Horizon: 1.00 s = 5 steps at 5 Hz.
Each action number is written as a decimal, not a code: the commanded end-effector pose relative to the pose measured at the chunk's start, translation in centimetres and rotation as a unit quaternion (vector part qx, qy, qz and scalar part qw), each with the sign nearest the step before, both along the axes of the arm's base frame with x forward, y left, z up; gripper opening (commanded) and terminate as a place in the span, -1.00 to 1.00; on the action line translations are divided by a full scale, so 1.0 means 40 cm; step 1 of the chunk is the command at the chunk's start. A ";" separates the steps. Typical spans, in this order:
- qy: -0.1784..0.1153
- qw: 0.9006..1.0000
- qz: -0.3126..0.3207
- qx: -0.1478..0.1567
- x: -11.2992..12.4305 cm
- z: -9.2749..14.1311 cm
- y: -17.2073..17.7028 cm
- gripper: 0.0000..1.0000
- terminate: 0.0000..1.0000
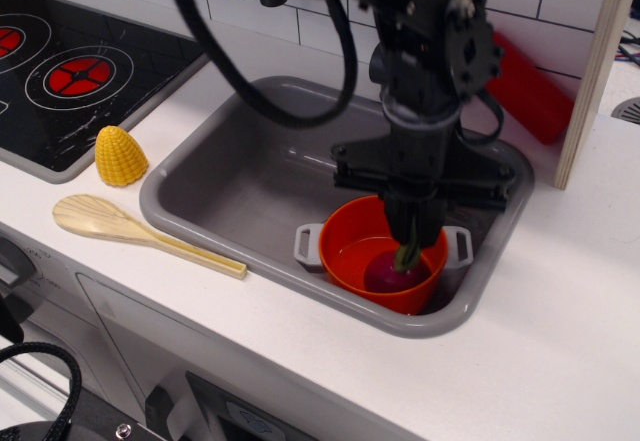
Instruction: Take beet from pot sink
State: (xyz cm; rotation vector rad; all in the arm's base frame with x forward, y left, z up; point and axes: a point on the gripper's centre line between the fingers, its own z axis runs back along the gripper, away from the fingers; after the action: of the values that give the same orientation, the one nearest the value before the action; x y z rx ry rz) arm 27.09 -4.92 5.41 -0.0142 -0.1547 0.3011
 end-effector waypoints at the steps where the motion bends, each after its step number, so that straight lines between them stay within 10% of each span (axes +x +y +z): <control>1: -0.085 0.995 0.042 -0.021 0.018 0.178 0.071 -1.00 -1.00; 3: -0.133 0.984 0.116 -0.011 0.059 0.211 0.185 -1.00 -1.00; 5: -0.094 0.983 0.156 0.025 0.096 0.118 0.258 -1.00 -1.00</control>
State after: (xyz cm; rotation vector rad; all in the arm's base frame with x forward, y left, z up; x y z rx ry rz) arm 30.61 5.07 8.12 0.0375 -0.2878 0.6060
